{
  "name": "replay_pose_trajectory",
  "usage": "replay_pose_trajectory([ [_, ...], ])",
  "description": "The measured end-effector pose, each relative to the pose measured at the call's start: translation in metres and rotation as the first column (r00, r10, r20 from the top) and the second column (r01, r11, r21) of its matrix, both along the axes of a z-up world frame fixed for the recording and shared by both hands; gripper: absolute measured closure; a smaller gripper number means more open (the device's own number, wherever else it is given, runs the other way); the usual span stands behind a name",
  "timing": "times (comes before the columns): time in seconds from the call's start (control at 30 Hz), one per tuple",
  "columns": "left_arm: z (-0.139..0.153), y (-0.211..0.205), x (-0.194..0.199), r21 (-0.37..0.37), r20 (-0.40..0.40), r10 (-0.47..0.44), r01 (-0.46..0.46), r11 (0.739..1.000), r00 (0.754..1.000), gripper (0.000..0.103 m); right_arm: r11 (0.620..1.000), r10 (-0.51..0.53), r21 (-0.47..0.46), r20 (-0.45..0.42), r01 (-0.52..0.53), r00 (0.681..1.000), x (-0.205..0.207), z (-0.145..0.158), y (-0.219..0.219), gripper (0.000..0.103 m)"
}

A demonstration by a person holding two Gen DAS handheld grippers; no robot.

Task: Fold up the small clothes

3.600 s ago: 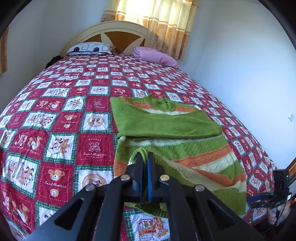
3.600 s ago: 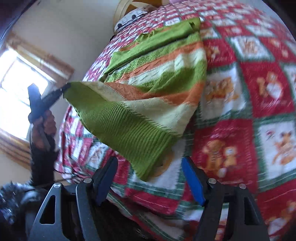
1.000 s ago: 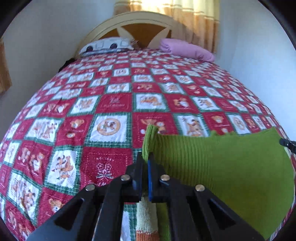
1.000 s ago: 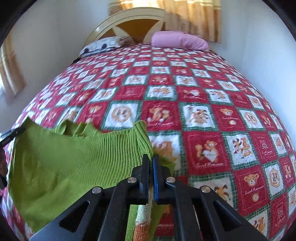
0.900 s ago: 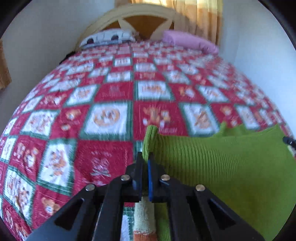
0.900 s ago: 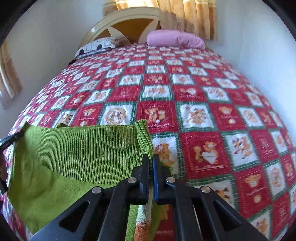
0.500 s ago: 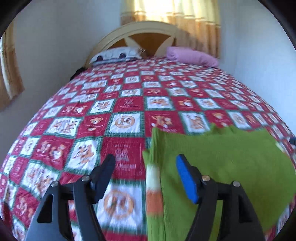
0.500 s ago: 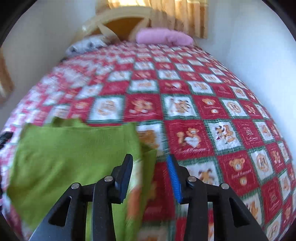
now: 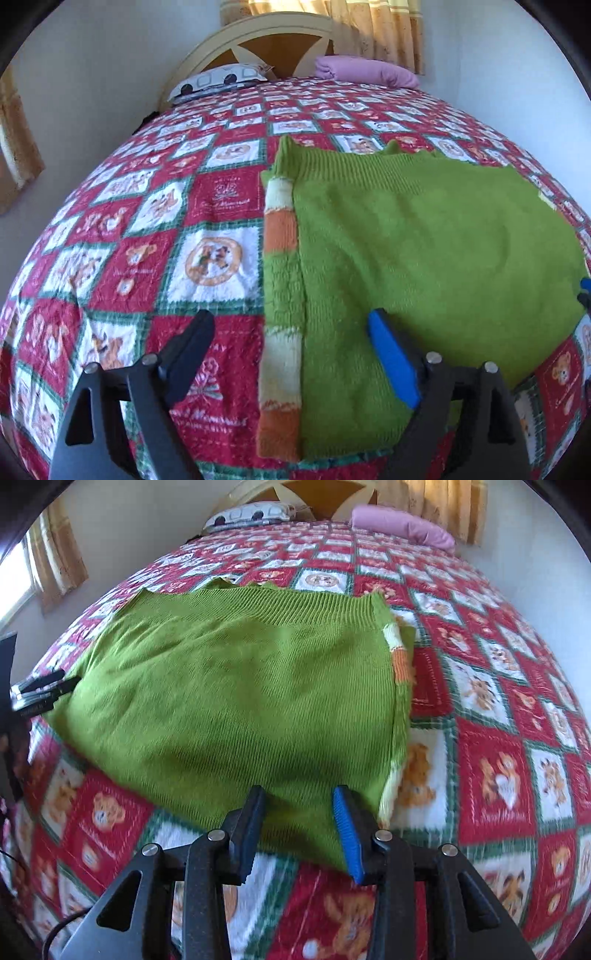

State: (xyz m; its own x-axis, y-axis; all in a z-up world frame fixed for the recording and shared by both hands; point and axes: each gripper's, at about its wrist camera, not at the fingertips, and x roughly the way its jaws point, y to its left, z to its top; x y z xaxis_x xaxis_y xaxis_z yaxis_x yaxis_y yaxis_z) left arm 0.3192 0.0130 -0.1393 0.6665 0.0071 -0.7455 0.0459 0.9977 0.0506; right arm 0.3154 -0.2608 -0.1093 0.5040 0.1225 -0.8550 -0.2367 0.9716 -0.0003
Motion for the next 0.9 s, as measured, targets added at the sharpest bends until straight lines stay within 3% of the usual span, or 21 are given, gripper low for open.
replay_pose_trajectory([
  [0.23,-0.012,0.008,-0.006,-0.032,-0.029,0.025,-0.026,0.999,0.999,0.001,1.0,-0.023,-0.002,-0.009,0.023,1.0,-0.002,0.011,0.0,0.063],
  [0.43,-0.017,0.013,-0.004,-0.074,-0.058,0.02,-0.025,0.997,0.998,0.0,0.989,-0.11,0.114,0.109,0.097,0.988,0.014,0.052,-0.014,0.063],
  [0.63,-0.017,0.014,-0.005,-0.092,-0.058,0.018,-0.024,0.995,0.998,0.0,0.972,-0.207,0.114,0.008,0.205,0.978,0.053,0.02,-0.037,0.068],
  [0.8,-0.018,0.01,-0.008,-0.057,-0.067,0.018,-0.022,0.998,0.998,0.0,0.978,-0.175,0.102,-0.058,0.18,0.983,0.033,0.005,-0.039,0.071],
  [0.9,-0.02,0.013,-0.012,-0.06,-0.074,0.022,-0.027,0.998,0.997,0.0,0.985,-0.156,0.069,-0.024,0.157,0.987,0.019,0.001,-0.038,0.071],
])
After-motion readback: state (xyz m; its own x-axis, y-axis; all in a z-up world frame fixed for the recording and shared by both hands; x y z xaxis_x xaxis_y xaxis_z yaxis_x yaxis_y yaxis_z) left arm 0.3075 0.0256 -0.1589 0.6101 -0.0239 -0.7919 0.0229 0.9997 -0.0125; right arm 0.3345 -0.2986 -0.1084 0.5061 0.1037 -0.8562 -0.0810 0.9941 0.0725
